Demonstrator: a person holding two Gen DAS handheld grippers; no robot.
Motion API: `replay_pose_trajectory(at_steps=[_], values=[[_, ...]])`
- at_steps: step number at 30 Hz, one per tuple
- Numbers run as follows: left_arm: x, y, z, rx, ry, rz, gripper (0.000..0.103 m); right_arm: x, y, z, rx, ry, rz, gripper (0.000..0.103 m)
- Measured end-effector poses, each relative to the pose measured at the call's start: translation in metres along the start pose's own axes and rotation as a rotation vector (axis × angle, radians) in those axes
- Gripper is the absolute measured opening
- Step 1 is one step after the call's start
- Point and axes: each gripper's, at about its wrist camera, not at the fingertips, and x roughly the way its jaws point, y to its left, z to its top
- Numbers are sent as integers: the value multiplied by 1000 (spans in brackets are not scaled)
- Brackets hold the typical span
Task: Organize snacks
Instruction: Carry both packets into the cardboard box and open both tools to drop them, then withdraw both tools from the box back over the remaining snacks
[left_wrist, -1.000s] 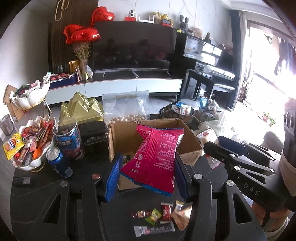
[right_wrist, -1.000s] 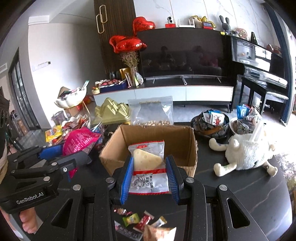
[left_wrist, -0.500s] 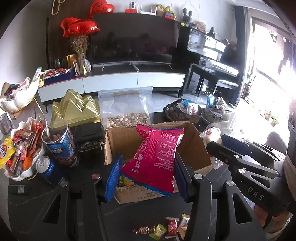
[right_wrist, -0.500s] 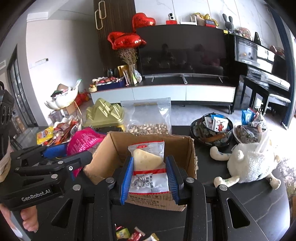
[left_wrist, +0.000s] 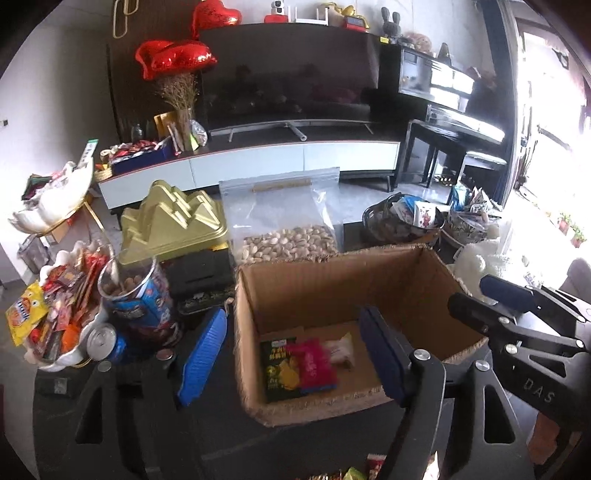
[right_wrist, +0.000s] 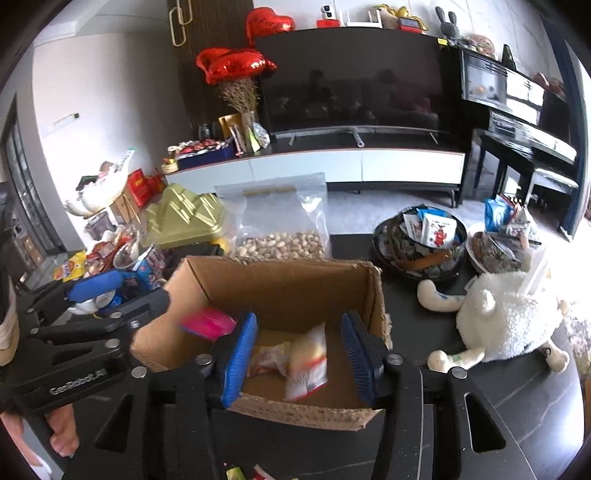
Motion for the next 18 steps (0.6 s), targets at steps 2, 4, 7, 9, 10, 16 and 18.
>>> replay_pose_trajectory(at_steps=[2,4,7,9,10,16,18], values=[[-11,-1,-4,5,-20,-7,78,-6,-1,-5,0,-2,-8,50],[-23,-4,-9,16,-34,14,80,-14,0,-11,-2,-11,-8,50],[-41,-9,-15,31,-56,25,82,-31,1,-18,-11,-33,-11,56],[-53,-12,-21,35,-68,25,82,-43,3,-24,-20,-48,-18,58],[-59,-14,-24,38,-71,24,82,-49,4,-26,-21,-55,-16,58],[-86,-25,-44,48,-81,-13,83,-83,6,-46,-38,-78,-18,58],[-95,-28,-49,52,-90,-27,83,-93,7,-52,-42,-89,-20,58]])
